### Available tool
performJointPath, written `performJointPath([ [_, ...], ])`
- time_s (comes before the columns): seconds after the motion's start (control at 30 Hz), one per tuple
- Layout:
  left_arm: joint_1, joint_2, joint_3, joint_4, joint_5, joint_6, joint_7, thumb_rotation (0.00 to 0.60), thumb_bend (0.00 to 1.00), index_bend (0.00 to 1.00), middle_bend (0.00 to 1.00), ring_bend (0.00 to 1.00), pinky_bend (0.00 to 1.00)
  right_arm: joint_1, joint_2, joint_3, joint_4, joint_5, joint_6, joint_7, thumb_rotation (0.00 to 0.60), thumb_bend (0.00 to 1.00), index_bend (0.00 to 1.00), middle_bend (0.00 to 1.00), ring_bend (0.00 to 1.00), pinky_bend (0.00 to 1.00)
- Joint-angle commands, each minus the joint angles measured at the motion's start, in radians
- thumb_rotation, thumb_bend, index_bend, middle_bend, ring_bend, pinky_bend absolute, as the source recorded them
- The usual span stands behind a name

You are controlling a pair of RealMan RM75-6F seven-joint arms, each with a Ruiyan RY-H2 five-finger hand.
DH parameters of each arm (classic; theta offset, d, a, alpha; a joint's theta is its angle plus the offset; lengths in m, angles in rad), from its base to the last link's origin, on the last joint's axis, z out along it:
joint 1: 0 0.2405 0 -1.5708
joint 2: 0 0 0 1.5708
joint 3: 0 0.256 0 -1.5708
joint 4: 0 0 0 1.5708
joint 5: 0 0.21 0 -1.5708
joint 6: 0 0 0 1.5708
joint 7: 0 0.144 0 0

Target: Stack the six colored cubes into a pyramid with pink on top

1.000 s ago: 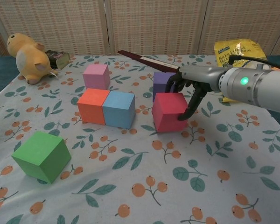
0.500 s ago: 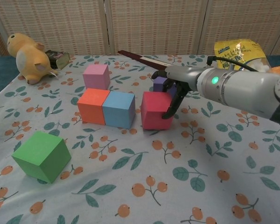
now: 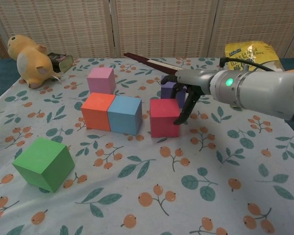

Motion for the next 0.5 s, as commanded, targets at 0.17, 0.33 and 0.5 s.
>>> performJointPath([
  [0.17,0.003,0.001,0.0,0.003,0.002,0.001,-0.008,0.6,0.35,0.11,0.04,0.01,0.08,0.009,-0.037,-0.014,0.042,-0.04,0.016,0.006,0.6,0.03,0.07,0.28,0.11,0.14],
  [0.33,0.004,0.0,-0.001,0.005,0.007,0.003,-0.013,0.6,0.34,0.11,0.03,0.01,0.08,0.002,-0.071,-0.016,0.071,-0.065,0.048,0.014,0.6,0.03,0.13,0.34,0.13,0.14],
  [0.5,0.005,0.001,0.001,0.004,0.013,0.004,-0.015,0.6,0.34,0.11,0.03,0.0,0.08,-0.005,-0.098,-0.006,0.088,-0.084,0.07,0.031,0.6,0.04,0.16,0.4,0.18,0.14],
])
